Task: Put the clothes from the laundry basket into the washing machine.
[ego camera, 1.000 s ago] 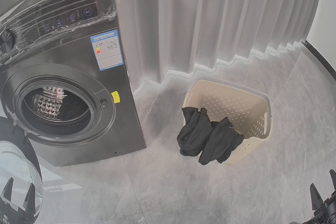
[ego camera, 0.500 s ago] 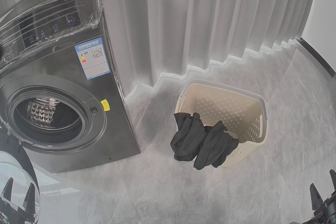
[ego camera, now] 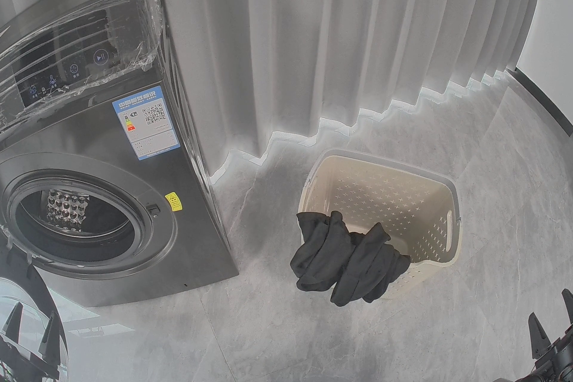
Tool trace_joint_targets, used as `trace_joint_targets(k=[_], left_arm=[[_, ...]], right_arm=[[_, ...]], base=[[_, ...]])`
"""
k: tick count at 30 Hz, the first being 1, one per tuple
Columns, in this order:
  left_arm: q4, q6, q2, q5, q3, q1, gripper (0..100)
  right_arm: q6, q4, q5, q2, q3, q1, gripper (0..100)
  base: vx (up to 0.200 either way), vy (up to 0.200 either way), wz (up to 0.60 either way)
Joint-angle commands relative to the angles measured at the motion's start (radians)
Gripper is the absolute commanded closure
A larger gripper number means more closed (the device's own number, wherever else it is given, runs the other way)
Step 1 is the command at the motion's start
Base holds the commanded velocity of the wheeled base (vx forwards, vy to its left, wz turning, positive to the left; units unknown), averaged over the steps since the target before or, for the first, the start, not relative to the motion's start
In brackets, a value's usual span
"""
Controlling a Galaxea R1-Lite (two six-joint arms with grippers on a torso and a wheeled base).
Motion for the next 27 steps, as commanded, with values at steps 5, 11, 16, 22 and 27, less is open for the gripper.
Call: trace_joint_targets(k=[5,11,16,22,27], left_arm=[[-0.001,-0.004,0.002,0.0,0.018,0.0,0],[-0.001,-0.004,0.002,0.0,0.018,0.0,0],[0.001,-0.007,0.002,-0.001,0.018,0.0,0],[-0.001,-0.007,0.002,0.0,0.018,0.0,0],[-0.001,-0.008,0.002,0.0,0.018,0.0,0]], right_arm=[[0.0,0.0,0.0,-0.016,0.016,0.001,0],[0.0,0.0,0.0,-0.016,0.016,0.001,0],[0.0,0.0,0.0,-0.016,0.016,0.0,0],[0.0,0.0,0.0,-0.016,0.016,0.001,0],[0.0,0.0,0.0,-0.016,0.016,0.001,0]], base=[[0.2,0.0,0.0],[0.033,0.0,0.0],[0.0,0.0,-0.24],[0.0,0.0,-0.4],[0.0,0.0,0.0]])
